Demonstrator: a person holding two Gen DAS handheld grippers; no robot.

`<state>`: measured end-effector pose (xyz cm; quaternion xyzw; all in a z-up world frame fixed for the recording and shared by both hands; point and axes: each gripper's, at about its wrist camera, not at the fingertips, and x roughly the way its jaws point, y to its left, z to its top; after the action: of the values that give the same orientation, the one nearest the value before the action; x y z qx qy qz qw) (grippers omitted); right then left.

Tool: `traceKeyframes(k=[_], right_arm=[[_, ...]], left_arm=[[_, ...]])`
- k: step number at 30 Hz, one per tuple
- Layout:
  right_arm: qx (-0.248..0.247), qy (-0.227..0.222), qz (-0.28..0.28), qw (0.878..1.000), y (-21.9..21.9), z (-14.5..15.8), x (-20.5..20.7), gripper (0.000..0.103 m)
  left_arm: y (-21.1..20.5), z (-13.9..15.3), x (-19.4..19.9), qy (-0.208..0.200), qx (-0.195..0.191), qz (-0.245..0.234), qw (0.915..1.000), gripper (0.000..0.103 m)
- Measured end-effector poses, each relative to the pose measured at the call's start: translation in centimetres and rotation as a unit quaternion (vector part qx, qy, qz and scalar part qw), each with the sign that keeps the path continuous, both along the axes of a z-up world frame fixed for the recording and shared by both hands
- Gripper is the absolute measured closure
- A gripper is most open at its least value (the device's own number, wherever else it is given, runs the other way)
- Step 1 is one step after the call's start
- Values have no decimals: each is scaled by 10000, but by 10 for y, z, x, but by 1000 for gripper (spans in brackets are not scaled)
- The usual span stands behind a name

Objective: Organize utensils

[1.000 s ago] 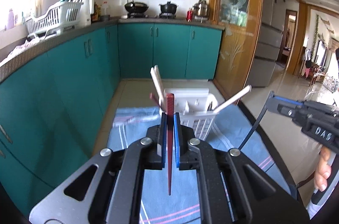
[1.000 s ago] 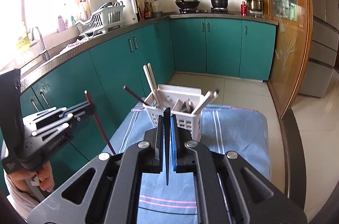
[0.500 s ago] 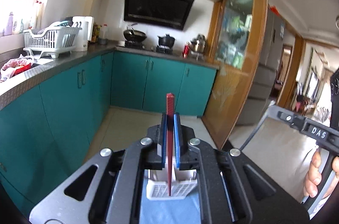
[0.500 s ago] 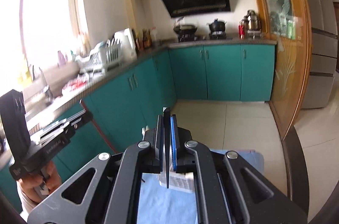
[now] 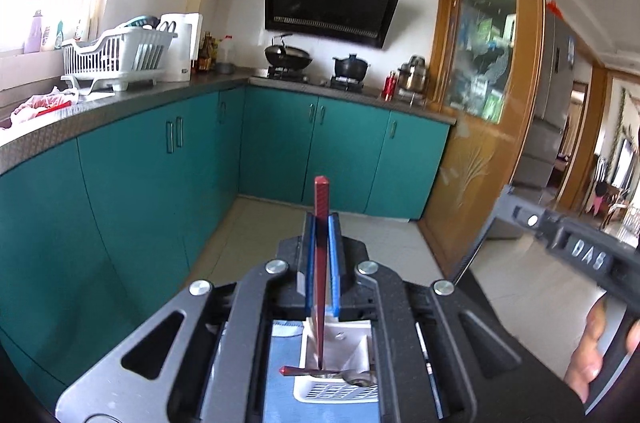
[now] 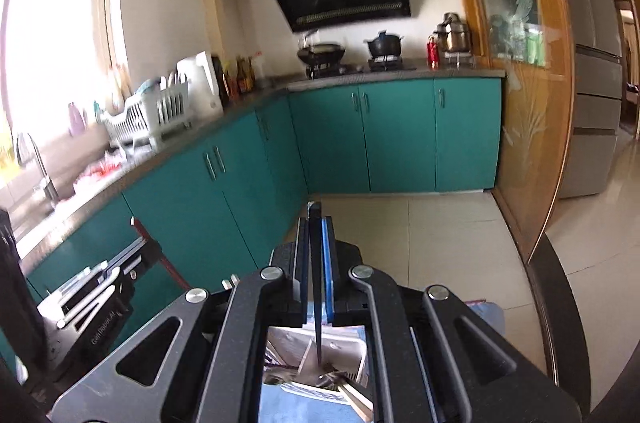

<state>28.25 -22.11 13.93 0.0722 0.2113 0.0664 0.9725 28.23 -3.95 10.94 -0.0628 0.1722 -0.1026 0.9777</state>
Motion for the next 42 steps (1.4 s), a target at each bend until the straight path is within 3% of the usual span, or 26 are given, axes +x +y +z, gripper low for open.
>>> traceKeyframes(k=[8, 10, 11, 12, 14, 17, 21, 22, 24, 27, 31, 35, 39, 42], right_arm=[[-135, 433, 91, 9989, 10, -47, 18, 96], [-177, 512, 92, 9985, 11, -50, 18, 94], [-204, 502, 73, 9985, 11, -50, 15, 85], [-216, 461, 63, 9987, 11, -49, 13, 72], [-233, 221, 10, 9995, 10, -42, -3, 62], [-249, -170, 3, 9995, 6, -25, -33, 55], [-94, -861, 37, 9962, -4, -7, -94, 28], [-100, -972, 37, 9952, -5, -7, -107, 25], [-125, -1195, 8, 9928, -7, -12, -136, 15], [-377, -1307, -202, 9905, -4, -46, -172, 7], [-805, -1024, -668, 9892, -1, -100, -194, 5], [-732, -446, -764, 9934, 0, -147, -209, 5], [-910, -37, -880, 9920, 7, -174, -222, 5], [-1001, -58, -932, 9906, 10, -172, -234, 5]], left_arm=[[0, -32, 10, 183, 100, 11, 9998, 95], [4, -35, 9, 200, 59, 25, 9998, 79], [7, -35, 6, 192, -11, 24, 9998, 69], [10, -34, 3, 168, -67, 30, 9998, 67], [17, -30, -7, 76, -111, 53, 9999, 64], [27, -25, -35, -188, -103, 139, 9997, 47], [35, -31, -77, -467, 37, 243, 9986, 27], [36, -35, -90, -522, 113, 259, 9982, 25], [35, -48, -115, -634, 278, 286, 9972, 14], [35, -70, -144, -697, 457, 438, 9956, 10], [33, -101, -177, -415, 591, 430, 9965, 7], [29, -120, -208, -312, 772, 308, 9961, 4], [28, -134, -228, -127, 946, 418, 9946, 4], [28, -137, -236, -50, 971, 388, 9945, 4]])
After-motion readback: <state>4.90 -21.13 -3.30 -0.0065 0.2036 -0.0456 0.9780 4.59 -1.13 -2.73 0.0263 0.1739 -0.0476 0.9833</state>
